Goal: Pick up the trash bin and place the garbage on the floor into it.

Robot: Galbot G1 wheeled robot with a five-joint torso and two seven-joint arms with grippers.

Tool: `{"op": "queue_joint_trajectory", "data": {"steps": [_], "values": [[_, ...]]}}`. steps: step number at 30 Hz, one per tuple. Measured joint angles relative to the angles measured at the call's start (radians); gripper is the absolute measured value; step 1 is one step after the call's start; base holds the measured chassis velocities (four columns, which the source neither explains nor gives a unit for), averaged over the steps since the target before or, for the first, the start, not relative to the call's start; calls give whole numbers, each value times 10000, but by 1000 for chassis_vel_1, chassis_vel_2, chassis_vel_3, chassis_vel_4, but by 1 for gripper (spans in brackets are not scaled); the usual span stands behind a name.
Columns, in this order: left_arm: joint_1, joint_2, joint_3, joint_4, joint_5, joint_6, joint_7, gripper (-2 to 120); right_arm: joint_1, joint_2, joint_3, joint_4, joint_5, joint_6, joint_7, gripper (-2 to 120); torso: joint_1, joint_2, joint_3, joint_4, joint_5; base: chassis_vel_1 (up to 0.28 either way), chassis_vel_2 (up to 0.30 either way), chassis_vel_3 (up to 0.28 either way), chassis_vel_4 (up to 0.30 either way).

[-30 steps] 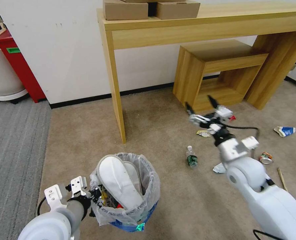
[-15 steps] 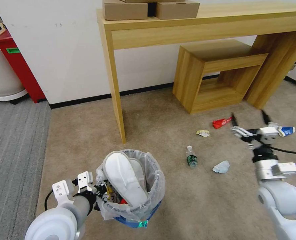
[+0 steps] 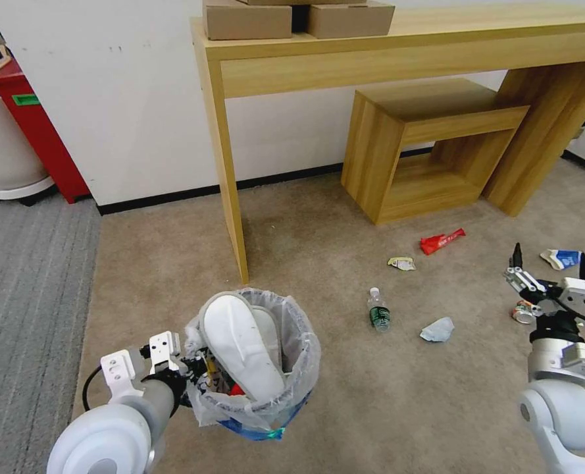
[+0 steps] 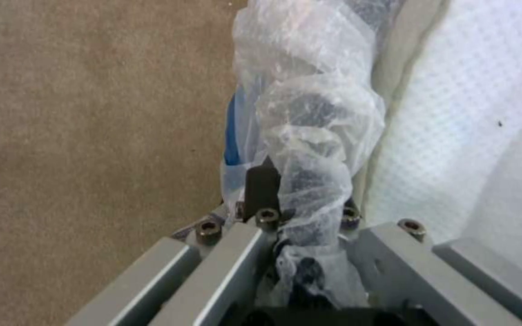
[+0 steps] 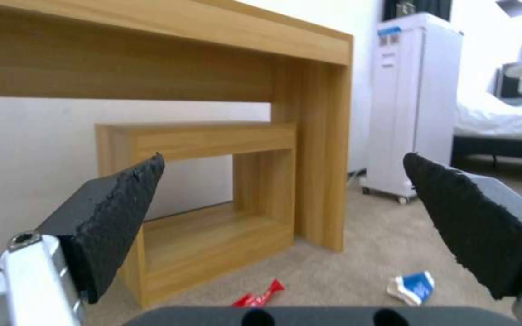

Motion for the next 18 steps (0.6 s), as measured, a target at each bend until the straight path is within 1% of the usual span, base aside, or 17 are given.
{"op": "queue_joint_trajectory", "data": {"steps": [2,3,4,7,10,12,18], "values": [[36,-9,-40,-27,84,0,21,0,29,366,3,-46,-182,86,-32,100,0,0,0,0,3,0,0,0,0],[36,-9,-40,-27,84,0,21,0,29,366,3,-46,-182,86,-32,100,0,0,0,0,3,0,0,0,0],[61,-36,-68,-41,129,0,44,0,19,616,2,-91,-422,156,-62,100,0,0,0,0,0,0,0,0,0],[72,-81,-200,-41,219,-15,70,0,-23,838,-58,-148,-639,305,-134,100,0,0,0,0,2,0,0,0,0],[121,-153,-453,-84,262,-4,94,0,-95,1118,-242,-253,-747,918,-360,100,0,0,0,0,0,0,0,0,0],[150,-169,-514,-120,261,10,102,0,-124,1192,-288,-267,-815,1047,-444,100,0,0,0,0,1,0,0,0,0],[296,-288,-708,-230,237,83,132,0,-295,1733,-531,-235,-1728,1732,-846,100,0,0,0,0,3,0,0,0,0]]}}
